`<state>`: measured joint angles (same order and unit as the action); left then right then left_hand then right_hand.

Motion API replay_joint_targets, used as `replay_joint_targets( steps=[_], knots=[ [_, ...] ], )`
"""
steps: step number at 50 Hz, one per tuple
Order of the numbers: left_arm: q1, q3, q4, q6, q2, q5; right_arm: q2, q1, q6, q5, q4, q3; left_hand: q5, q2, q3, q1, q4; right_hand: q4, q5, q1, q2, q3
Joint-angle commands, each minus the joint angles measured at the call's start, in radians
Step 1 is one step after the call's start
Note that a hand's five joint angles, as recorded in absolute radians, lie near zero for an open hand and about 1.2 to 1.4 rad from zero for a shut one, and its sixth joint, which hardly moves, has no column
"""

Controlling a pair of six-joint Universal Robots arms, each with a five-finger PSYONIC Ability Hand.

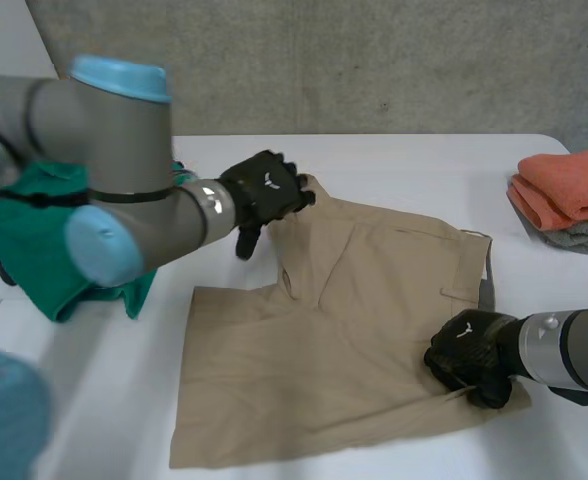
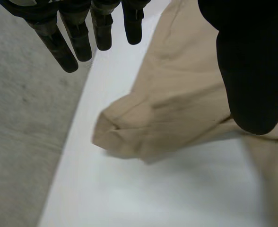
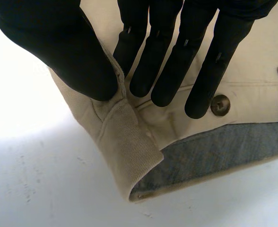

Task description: Fold the laundry.

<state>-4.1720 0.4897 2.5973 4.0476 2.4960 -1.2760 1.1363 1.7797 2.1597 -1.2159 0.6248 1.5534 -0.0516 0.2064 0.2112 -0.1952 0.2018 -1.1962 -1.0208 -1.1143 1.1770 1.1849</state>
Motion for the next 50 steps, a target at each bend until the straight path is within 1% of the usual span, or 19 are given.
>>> replay_joint_targets(
  steps=[1, 3, 6, 9, 15, 21, 23, 26, 27, 29, 30, 37, 40, 41, 44, 45, 47, 48, 50],
  knots=[
    [0.001, -0.388, 0.007, 0.184, 0.320, 0.036, 0.002, -0.006, 0.037, -0.004, -0.085, 0.039, -0.037, 0.057, 0.052, -0.068, 0.061, -0.200, -0.201, -0.282, 0.219, 0.211],
    [0.000, -0.442, 0.006, 0.217, 0.363, 0.055, 0.003, -0.009, 0.043, -0.004, -0.100, 0.047, -0.052, 0.072, 0.067, -0.083, 0.076, -0.200, -0.201, -0.282, 0.219, 0.211],
    [-0.005, -0.511, -0.002, 0.257, 0.428, 0.104, 0.003, -0.019, 0.043, -0.004, -0.125, 0.063, -0.151, 0.171, 0.166, -0.182, 0.176, -0.200, -0.201, -0.282, 0.219, 0.211],
    [-0.003, -0.519, 0.000, 0.271, 0.449, 0.141, 0.003, -0.031, 0.045, -0.004, -0.140, 0.073, -0.210, 0.230, 0.225, -0.241, 0.235, -0.200, -0.201, -0.282, 0.219, 0.211],
    [0.016, -0.510, 0.004, 0.281, 0.474, 0.223, 0.005, -0.052, 0.046, -0.001, -0.148, 0.074, -0.219, 0.239, 0.234, -0.250, 0.244, -0.200, -0.201, -0.282, 0.219, 0.211],
    [0.012, -0.510, -0.034, 0.349, 0.503, 0.245, 0.022, -0.063, 0.051, 0.003, -0.154, 0.076, -0.266, 0.286, 0.281, -0.297, 0.290, -0.200, -0.201, -0.282, 0.219, 0.211],
    [0.015, -0.520, -0.037, 0.363, 0.509, 0.245, 0.028, -0.063, 0.057, 0.004, -0.165, 0.077, -0.406, 0.426, 0.421, -0.437, 0.431, -0.200, -0.201, -0.282, 0.219, 0.211],
    [0.020, -0.531, -0.028, 0.364, 0.520, 0.238, 0.031, -0.062, 0.063, 0.004, -0.171, 0.077, -1.015, 1.035, 1.030, -1.046, 1.040, -0.200, -0.201, -0.282, 0.219, 0.211],
    [0.021, -0.530, -0.025, 0.367, 0.523, 0.233, 0.034, -0.063, 0.065, 0.004, -0.169, 0.077, -1.076, 1.096, 1.091, -1.107, 1.100, -0.200, -0.201, -0.282, 0.219, 0.211],
    [0.021, -0.528, -0.017, 0.375, 0.523, 0.201, 0.037, -0.063, 0.069, 0.004, -0.168, 0.077, -1.170, 1.189, 1.185, -1.201, 1.194, -0.200, -0.201, -0.282, 0.219, 0.211],
    [0.020, -0.524, -0.007, 0.379, 0.521, 0.169, 0.039, -0.063, 0.075, 0.004, -0.168, 0.077, -1.170, 1.190, 1.185, -1.201, 1.194, -0.200, -0.201, -0.282, 0.219, 0.211],
    [0.007, -0.464, 0.010, 0.373, 0.472, 0.077, 0.062, -0.062, 0.088, 0.013, -0.172, 0.083, -1.170, 1.190, 1.185, -1.201, 1.194, -0.200, -0.201, -0.282, 0.219, 0.211],
    [-0.010, -0.386, 0.026, 0.338, 0.408, -0.043, 0.079, -0.062, 0.091, 0.016, -0.172, 0.088, -1.170, 1.190, 1.185, -1.201, 1.194, -0.200, -0.201, -0.282, 0.219, 0.211],
    [-0.014, -0.334, 0.044, 0.311, 0.374, -0.128, 0.083, -0.060, 0.094, 0.019, -0.174, 0.090, -1.170, 1.190, 1.185, -1.201, 1.194, -0.200, -0.201, -0.282, 0.219, 0.211],
    [-0.019, -0.246, 0.069, 0.260, 0.319, -0.256, 0.082, -0.054, 0.097, 0.022, -0.174, 0.091, -1.170, 1.190, 1.185, -1.201, 1.194, -0.200, -0.201, -0.282, 0.219, 0.211],
    [-0.020, -0.184, 0.084, 0.222, 0.279, -0.322, 0.080, -0.049, 0.101, 0.022, -0.174, 0.091, -1.170, 1.190, 1.185, -1.201, 1.194, -0.200, -0.201, -0.282, 0.219, 0.211],
    [-0.022, -0.125, 0.098, 0.176, 0.244, -0.373, 0.079, -0.045, 0.101, 0.022, -0.174, 0.091, -1.170, 1.190, 1.185, -1.201, 1.194, -0.200, -0.201, -0.282, 0.219, 0.211],
    [-0.019, -0.073, 0.107, 0.124, 0.213, -0.388, 0.079, -0.042, 0.101, 0.022, -0.172, 0.093, -1.170, 1.190, 1.185, -1.201, 1.194, -0.200, -0.201, -0.282, 0.219, 0.211],
    [-0.014, -0.028, 0.109, 0.065, 0.184, -0.381, 0.079, -0.037, 0.101, 0.022, -0.174, 0.093, -1.170, 1.190, 1.185, -1.201, 1.194, -0.200, -0.201, -0.282, 0.219, 0.211]
  ],
)
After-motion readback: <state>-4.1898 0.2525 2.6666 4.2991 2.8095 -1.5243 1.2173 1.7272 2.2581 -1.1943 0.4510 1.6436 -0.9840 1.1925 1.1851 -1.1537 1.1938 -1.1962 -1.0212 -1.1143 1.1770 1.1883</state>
